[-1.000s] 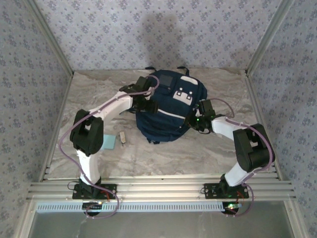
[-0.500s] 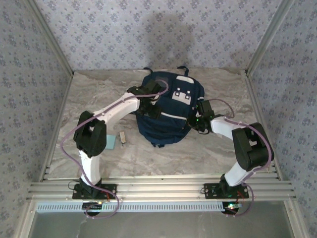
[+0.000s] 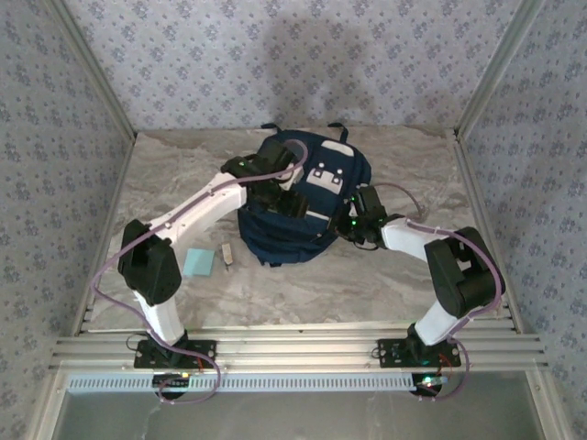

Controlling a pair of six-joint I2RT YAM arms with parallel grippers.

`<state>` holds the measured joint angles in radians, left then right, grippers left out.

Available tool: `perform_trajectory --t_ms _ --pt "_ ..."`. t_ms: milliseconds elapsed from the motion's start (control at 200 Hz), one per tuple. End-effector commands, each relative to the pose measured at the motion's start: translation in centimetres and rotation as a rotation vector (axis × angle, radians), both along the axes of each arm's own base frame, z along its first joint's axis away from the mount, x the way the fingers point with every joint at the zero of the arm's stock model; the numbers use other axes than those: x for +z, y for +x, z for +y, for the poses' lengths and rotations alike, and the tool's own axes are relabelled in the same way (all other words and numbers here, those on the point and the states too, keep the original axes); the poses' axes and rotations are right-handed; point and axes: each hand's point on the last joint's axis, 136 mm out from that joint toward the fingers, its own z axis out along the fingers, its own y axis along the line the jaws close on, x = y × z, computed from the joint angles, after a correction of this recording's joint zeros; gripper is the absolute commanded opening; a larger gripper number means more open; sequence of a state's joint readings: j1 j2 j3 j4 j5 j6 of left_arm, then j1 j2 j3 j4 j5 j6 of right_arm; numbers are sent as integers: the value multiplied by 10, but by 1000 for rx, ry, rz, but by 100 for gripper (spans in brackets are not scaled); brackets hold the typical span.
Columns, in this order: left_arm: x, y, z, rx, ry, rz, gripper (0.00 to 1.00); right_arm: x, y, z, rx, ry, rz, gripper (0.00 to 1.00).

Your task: Pack books, pencil case, and school supplies into a backpack

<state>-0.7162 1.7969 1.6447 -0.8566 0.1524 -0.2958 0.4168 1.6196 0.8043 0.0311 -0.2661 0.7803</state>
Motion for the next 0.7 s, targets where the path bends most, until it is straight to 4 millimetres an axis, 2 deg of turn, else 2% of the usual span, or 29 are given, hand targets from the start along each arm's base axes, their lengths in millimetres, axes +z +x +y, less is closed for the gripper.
perform_trajectory --t_ms 0,185,295,420,575,695 --pt "-6 -15 -31 -78 -56 54 63 19 9 19 24 83 -50 17" --pt "-41 -29 -53 -155 -20 103 53 17 9 22 24 99 -48 17" --pt "-63 -31 -54 -166 30 119 48 15 9 22 22 101 -44 17" --pt "-83 -36 -52 -166 78 137 48 15 9 21 17 101 -43 17" --pt "-93 -32 -49 -140 105 110 49 15 10 21 18 102 -46 17" --pt "-97 -20 -42 -113 149 55 49 17 10 22 21 103 -49 17"
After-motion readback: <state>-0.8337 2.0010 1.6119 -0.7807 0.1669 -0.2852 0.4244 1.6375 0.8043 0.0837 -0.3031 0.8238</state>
